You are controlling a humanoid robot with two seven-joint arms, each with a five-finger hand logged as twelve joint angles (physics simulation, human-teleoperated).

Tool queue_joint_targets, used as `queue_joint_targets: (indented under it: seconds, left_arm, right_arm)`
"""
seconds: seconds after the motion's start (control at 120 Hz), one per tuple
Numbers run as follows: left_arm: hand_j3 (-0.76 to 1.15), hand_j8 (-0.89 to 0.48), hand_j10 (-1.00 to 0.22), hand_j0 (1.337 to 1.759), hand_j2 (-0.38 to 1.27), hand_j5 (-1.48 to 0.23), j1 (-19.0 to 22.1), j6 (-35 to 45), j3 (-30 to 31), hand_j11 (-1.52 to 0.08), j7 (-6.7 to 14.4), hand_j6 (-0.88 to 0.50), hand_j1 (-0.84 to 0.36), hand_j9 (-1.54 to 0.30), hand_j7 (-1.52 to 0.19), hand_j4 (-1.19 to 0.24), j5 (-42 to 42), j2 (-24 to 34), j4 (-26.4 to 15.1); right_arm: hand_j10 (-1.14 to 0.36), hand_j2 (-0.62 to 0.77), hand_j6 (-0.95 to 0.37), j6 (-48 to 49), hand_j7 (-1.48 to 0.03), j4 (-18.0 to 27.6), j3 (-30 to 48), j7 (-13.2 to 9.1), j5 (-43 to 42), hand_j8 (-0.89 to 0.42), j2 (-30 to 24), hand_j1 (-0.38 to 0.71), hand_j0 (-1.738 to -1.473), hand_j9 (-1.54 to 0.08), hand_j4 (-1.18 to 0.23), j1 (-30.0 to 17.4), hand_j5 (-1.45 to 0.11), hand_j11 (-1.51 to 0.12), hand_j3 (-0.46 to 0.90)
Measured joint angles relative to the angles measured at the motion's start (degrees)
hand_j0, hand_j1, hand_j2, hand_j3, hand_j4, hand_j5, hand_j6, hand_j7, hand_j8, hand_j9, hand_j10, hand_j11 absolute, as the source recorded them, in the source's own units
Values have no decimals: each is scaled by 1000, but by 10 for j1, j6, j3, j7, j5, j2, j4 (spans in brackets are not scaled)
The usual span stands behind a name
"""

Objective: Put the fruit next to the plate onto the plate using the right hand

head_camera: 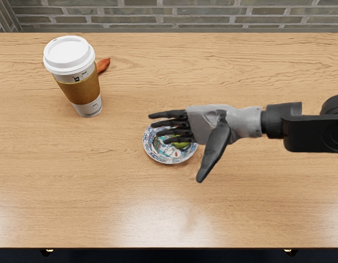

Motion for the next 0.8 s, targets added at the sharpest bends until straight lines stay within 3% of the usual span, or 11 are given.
queue_joint_targets:
  seconds: [0.125, 0.342, 0.8]
  left_arm:
    - [0, -10, -10, 1658, 2, -13, 0, 0, 0, -13, 0, -10, 337, -13, -13, -10, 0, 0, 0]
    - [0, -10, -10, 1658, 2, -13, 0, 0, 0, -13, 0, -10, 337, -13, -13, -10, 0, 0, 0]
    - [0, -10, -10, 1658, 2, -13, 3, 0, 0, -13, 0, -10, 337, -13, -13, -10, 0, 0, 1]
  right_arm:
    - [-7, 5, -4, 64, -9, 3, 25, 0, 71, -5, -24, -343, -1658, -9, -6, -27, -10, -9, 0]
    - [-2, 2, -1, 88, -3, 2, 30, 0, 174, -1, -70, -347, -1658, -3, -2, -23, -3, -3, 0]
    - [1, 1, 1, 92, 0, -13, 23, 0, 235, 1, -181, -349, -1658, 0, 0, -19, 0, 0, 0]
